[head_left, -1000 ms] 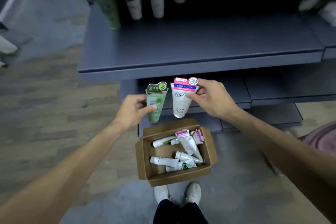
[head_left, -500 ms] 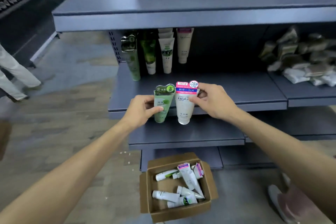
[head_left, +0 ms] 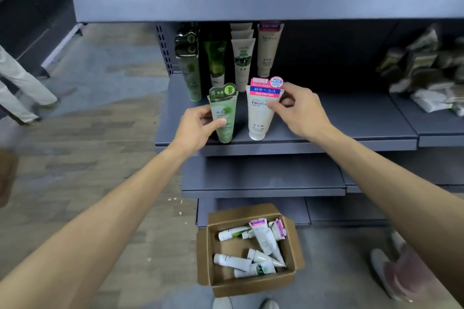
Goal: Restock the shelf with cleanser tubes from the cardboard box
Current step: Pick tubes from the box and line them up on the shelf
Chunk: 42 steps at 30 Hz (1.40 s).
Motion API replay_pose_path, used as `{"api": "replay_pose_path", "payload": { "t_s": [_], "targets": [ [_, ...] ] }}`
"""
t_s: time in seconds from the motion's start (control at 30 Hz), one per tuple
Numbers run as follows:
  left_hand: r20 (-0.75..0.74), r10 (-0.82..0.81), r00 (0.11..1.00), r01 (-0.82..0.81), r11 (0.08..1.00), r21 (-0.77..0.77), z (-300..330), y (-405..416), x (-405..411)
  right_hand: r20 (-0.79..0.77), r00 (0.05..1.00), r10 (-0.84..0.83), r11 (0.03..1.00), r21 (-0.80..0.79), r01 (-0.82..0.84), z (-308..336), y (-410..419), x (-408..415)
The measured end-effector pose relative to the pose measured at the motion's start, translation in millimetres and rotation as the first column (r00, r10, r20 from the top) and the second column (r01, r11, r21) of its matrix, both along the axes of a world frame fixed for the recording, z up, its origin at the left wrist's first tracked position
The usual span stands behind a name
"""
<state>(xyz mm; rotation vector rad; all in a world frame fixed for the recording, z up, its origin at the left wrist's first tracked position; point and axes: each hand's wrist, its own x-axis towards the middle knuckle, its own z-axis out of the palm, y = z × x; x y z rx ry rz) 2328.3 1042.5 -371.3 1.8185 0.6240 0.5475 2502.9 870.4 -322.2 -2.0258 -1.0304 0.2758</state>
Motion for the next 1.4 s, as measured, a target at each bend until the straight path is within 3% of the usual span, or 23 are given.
{"api": "replay_pose_path", "payload": {
  "t_s": [0.4,0.7,0.77,0.8,0.87,0.93,1.1,1.4],
  "targets": [
    [-0.065,-0.033,0.997,0.031,0.999,-0.022,-5.7,60.5,6.0,0.046,0.998,0.043,0.998,-0.044,-0.041,-0.2,28.0,11.5],
    [-0.036,-0.061,0.997,0.057,0.994,-0.095,-4.3,59.1,5.2,-0.04,0.999,0.027,0.998,-0.053,-0.029,-0.1,29.2,10.7],
    [-0.04,0.006,0.999,-0.008,0.999,-0.034,-7.8,54.3,4.2,-0.123,0.992,0.015,0.999,-0.049,-0.021,-5.8,30.2,8.8],
    [-0.073,0.074,0.995,-0.068,0.994,0.081,-11.4,50.2,3.7,-0.158,0.987,-0.004,0.998,-0.056,-0.005,-10.7,30.0,5.6],
    [-0.135,0.254,0.958,-0.195,0.919,0.342,-16.9,35.0,2.3,-0.188,0.98,-0.065,0.994,-0.094,0.048,-23.7,29.7,-5.4],
    [-0.141,0.348,0.927,-0.247,0.848,0.468,-21.9,19.8,5.6,-0.184,0.973,-0.141,0.987,-0.096,0.125,-37.7,32.0,-18.4],
    [-0.118,0.419,0.9,-0.317,0.816,0.483,-28.4,7.3,18.7,-0.163,0.936,-0.313,0.949,-0.014,0.315,-53.2,41.9,-34.6],
    [-0.15,0.583,0.798,-0.47,0.759,0.451,-27.1,53.5,16.6,-0.08,0.96,-0.269,0.962,-0.064,0.265,-55.9,53.0,-24.7]
  ]
}}
